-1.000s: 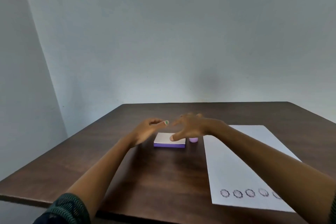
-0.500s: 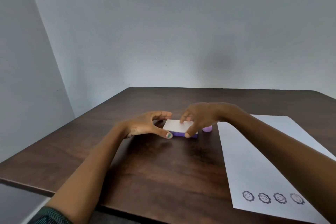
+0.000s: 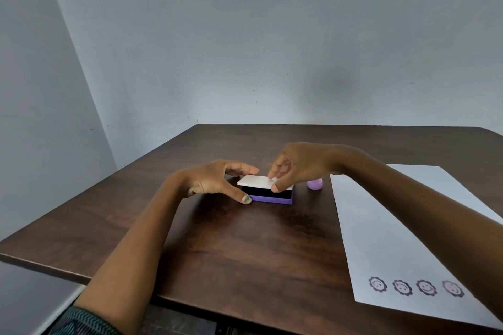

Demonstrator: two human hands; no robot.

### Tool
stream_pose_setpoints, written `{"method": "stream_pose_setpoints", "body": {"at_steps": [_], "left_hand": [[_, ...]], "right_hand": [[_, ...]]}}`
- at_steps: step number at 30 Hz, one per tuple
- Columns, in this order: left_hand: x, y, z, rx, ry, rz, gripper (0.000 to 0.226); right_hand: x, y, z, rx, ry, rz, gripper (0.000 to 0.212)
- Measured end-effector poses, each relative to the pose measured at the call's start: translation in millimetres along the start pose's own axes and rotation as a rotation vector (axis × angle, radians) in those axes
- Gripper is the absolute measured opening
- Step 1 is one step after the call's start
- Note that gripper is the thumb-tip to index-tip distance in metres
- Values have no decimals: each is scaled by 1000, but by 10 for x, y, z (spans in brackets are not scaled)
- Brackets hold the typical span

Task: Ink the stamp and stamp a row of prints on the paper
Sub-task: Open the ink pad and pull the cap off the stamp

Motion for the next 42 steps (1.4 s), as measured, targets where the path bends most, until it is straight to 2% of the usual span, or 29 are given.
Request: {"method": "stream_pose_setpoints", "body": {"at_steps": [3,7,10,15,18,22,24,35,40,42], "left_hand": [[1,28,12,-13,-2,-6,63],[-11,52,38,-34,21,-42,52],[-13,56,45,-31,18,-43,57],[-30,72,73,-49,39,-51,63],[-37,79,82,-54,46,-49,64],[-32,73,74,-60,46,-34,67],[-33,70,66,-59,53,-41,67],[-36,42,27,-34,57,-47,77],[-33,28,-3,-19,59,-47,65],[-23,14,-12,-5,54,-30,68]], "right_hand": [[20,20,-7,18,-34,23,28],[32,9,19,5,-68,45,34],[58,3,62,-24,-56,100,41],[102,-4,93,-6,-25,268,34],[114,-29,174,-15,8,396,36],[168,-30,292,-27,47,555,23],[191,-22,317,-32,50,582,22],[59,-51,469,-175,81,358,42],[26,-26,499,-209,70,300,50],[-2,-21,501,-210,64,270,52]]}}
Point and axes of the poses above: each hand's wrist, its own y-axis away from the middle knuckle, its own x-axis out of the back of the hand, z = x × y, the point moved 6 cm from there along -y, towards the middle knuckle, and after that the axes turned 13 degrees about x, right-handed, at the moved point
